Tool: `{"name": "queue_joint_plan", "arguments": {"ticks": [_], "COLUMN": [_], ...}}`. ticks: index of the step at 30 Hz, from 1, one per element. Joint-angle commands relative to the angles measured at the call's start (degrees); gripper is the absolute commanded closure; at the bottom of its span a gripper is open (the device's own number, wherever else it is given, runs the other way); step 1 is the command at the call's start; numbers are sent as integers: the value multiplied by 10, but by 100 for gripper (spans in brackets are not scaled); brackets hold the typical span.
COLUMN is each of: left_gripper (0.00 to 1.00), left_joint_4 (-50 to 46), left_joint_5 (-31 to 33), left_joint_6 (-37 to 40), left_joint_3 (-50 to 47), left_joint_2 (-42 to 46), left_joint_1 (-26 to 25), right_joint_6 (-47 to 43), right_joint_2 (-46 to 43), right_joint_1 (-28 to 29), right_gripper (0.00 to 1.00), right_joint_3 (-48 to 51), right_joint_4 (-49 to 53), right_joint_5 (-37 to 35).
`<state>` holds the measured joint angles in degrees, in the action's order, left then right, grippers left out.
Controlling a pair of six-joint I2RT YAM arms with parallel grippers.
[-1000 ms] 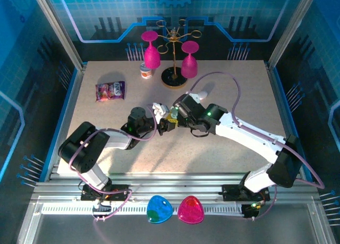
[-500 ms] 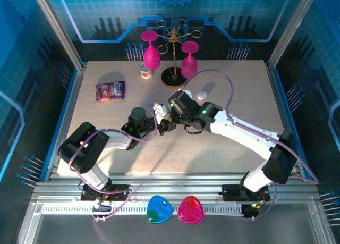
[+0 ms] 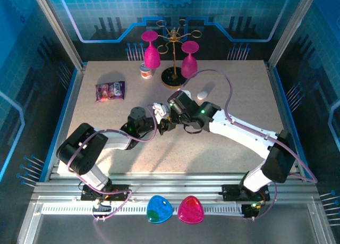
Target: Insert the wireless bluetooth earbuds into the charging case
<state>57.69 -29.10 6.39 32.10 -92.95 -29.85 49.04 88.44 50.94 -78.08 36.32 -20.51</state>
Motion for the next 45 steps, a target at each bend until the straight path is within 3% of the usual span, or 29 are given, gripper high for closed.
{"name": "queue_joint_plan", "arguments": {"ticks": [1,17,24,41,45], "left_gripper": [72,72,72,72,72], "left_joint_4": [17,22,23,55,55], "left_joint_5": [-6,-8,-2,-8,-9], "left_joint_6": [6,0,-4,-25,-22], "left_joint_3": [2,3,8,7,5], "left_joint_2": [20,15,15,15,16], "left_joint_1": [-4,-4,-4,-3,-1], "right_joint_6": [-4,-2,-2,-29,-48], "right_joint_2": [-2,-17,-3,-75,-115], "right_joint_1": [-5,-18,-21,-22,-23], "right_gripper": [86,87,86,67,59], "right_joint_3": [8,37,36,81,111], "right_joint_4": [-22,-48,-55,-106,-133], "right_joint_5": [-6,-18,21,23,12]}}
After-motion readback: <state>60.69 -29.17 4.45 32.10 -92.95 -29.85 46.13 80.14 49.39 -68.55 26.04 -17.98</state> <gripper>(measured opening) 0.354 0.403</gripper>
